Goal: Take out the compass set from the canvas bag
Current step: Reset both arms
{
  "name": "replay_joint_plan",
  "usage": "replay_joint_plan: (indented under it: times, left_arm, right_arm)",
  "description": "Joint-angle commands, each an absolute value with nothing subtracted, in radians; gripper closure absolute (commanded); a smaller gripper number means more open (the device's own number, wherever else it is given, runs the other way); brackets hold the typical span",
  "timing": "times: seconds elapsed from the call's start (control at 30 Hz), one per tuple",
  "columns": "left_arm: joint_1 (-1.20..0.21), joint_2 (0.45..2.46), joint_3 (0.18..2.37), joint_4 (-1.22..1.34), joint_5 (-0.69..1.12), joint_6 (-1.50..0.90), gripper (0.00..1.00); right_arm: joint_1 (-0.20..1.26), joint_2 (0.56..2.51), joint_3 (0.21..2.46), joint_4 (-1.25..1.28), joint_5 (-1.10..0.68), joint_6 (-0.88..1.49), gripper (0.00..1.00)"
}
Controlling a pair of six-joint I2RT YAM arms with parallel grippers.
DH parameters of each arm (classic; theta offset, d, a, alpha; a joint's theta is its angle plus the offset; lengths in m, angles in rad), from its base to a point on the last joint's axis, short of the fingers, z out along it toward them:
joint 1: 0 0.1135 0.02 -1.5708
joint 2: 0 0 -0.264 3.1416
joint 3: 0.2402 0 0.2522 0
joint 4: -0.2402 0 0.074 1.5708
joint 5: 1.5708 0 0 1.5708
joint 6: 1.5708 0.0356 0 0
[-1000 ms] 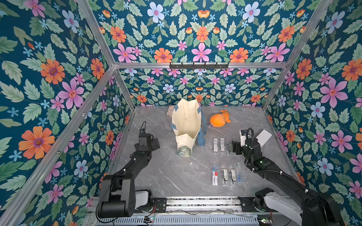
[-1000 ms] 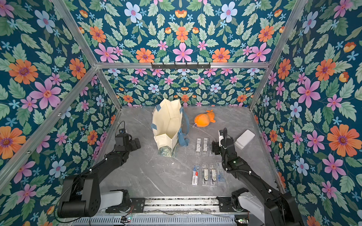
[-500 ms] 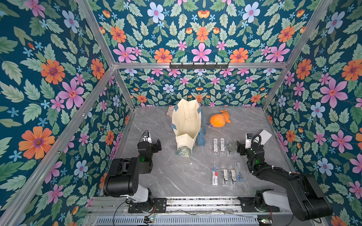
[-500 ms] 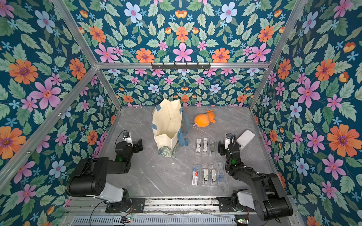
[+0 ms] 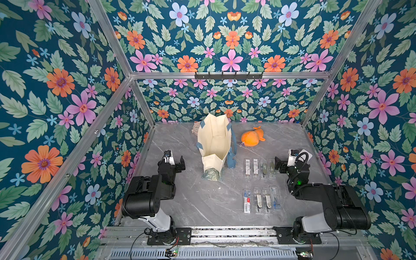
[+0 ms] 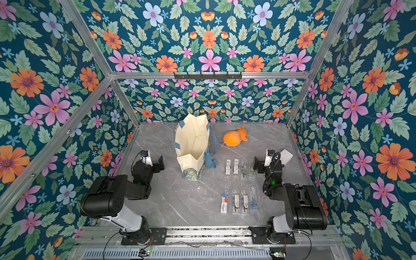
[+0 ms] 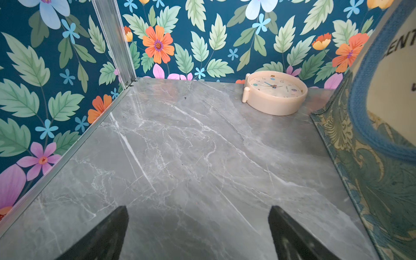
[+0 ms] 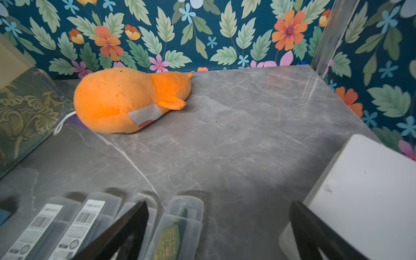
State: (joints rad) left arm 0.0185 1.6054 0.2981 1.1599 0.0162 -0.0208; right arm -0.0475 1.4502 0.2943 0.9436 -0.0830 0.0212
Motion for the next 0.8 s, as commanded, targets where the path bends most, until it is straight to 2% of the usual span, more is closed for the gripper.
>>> replay_joint_plan:
  times: [0.0,0.27,0.4,0.77]
  left_arm:
    - [0.018,1.605,0.301,1.196,0.011,-0.013,0.0]
    - [0.018,1.606,0.301,1.198,0.011,-0.012,0.0]
    - [0.018,1.605,0.301,1.196,0.01,-0.012,0.0]
    - [0.018,1.603,0.298,1.2,0.011,-0.011,0.0]
  right_arm:
    - [-0.053,1.447,0.302,0.909,-0.089,0.041,0.01]
    - [-0.04,1.453,0.315,0.896,-0.066,0.038,0.01]
    - [-0.06,1.456,0.324,0.885,-0.126,0.049,0.01]
    - [-0.07,1.456,0.326,0.881,-0.142,0.056,0.01]
